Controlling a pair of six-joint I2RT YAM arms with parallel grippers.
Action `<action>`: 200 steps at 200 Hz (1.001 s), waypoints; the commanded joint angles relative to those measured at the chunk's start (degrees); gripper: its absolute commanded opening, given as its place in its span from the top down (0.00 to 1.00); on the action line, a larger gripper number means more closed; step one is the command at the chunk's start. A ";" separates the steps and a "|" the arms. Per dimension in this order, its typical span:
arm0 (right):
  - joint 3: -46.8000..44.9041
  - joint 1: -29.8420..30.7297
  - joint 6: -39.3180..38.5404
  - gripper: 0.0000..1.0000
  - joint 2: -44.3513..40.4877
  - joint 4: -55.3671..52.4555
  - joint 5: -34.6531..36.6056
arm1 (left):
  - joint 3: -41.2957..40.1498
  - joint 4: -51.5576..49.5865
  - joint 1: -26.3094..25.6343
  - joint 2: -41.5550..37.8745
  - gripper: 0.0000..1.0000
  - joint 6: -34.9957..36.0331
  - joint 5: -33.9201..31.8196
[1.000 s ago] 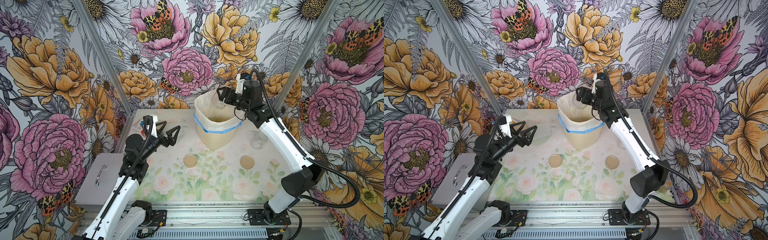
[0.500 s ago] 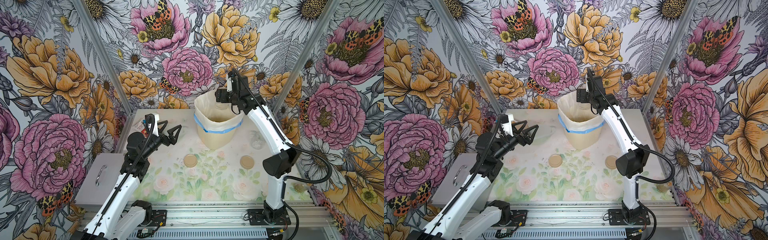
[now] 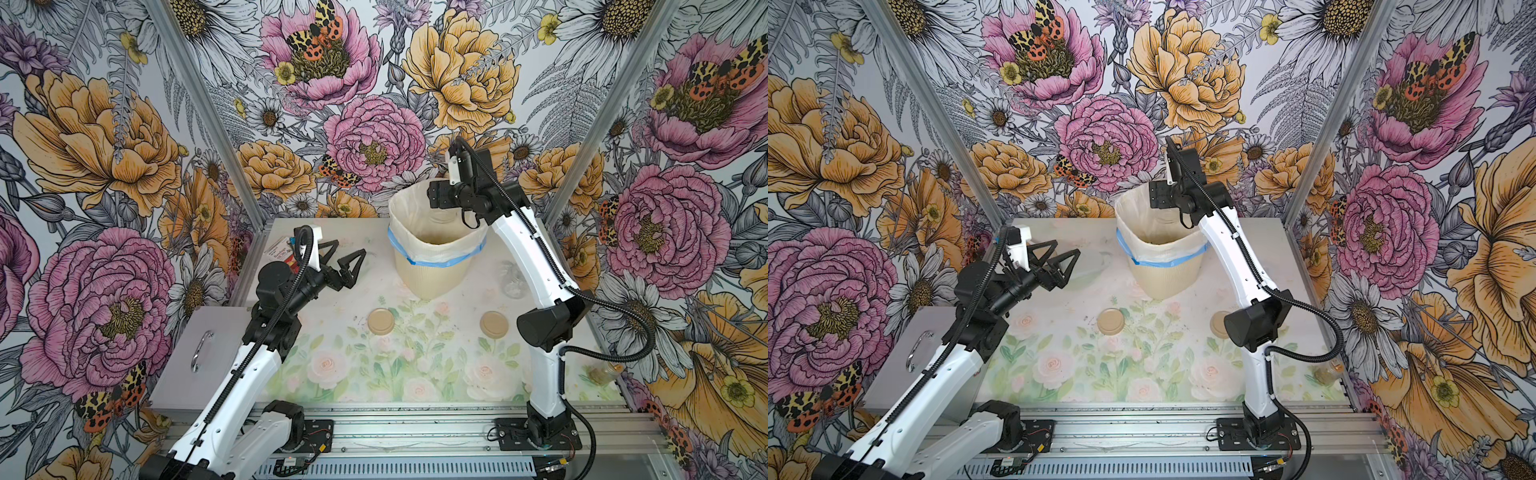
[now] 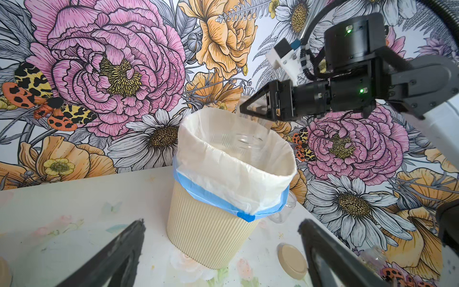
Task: Empty moldy tea leaves from jars
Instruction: Pour the moldy tea leaves from the jar into the trash bin.
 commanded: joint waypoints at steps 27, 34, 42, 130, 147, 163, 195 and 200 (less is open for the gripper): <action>-21.55 2.09 0.00 0.33 -15.44 12.57 1.13 | 2.28 0.83 -1.27 2.35 0.01 1.23 0.16; -20.57 1.53 -0.16 0.32 -15.00 13.77 1.20 | 2.64 0.83 -1.46 2.70 0.01 1.34 0.30; -17.07 0.82 -0.47 0.32 -12.41 13.79 0.84 | 3.09 0.83 -1.70 2.98 0.01 1.41 0.27; -19.35 -0.72 1.77 0.33 -13.11 16.62 -2.92 | 8.70 1.90 -4.73 8.92 0.01 4.86 2.00; -17.20 -1.24 3.28 0.33 -12.55 16.69 -4.99 | 12.93 2.04 -5.64 13.26 0.01 8.52 3.71; -15.00 -2.18 6.06 0.32 -12.37 16.79 -8.42 | 16.80 4.15 -5.85 17.87 0.01 10.08 5.71; -13.42 -5.83 15.44 0.31 -13.57 17.03 -15.42 | 26.27 6.69 -7.18 27.38 0.01 12.89 10.49; -13.84 -6.50 17.39 0.31 -13.96 17.36 -16.64 | 27.82 6.76 -7.61 28.75 0.01 13.88 11.06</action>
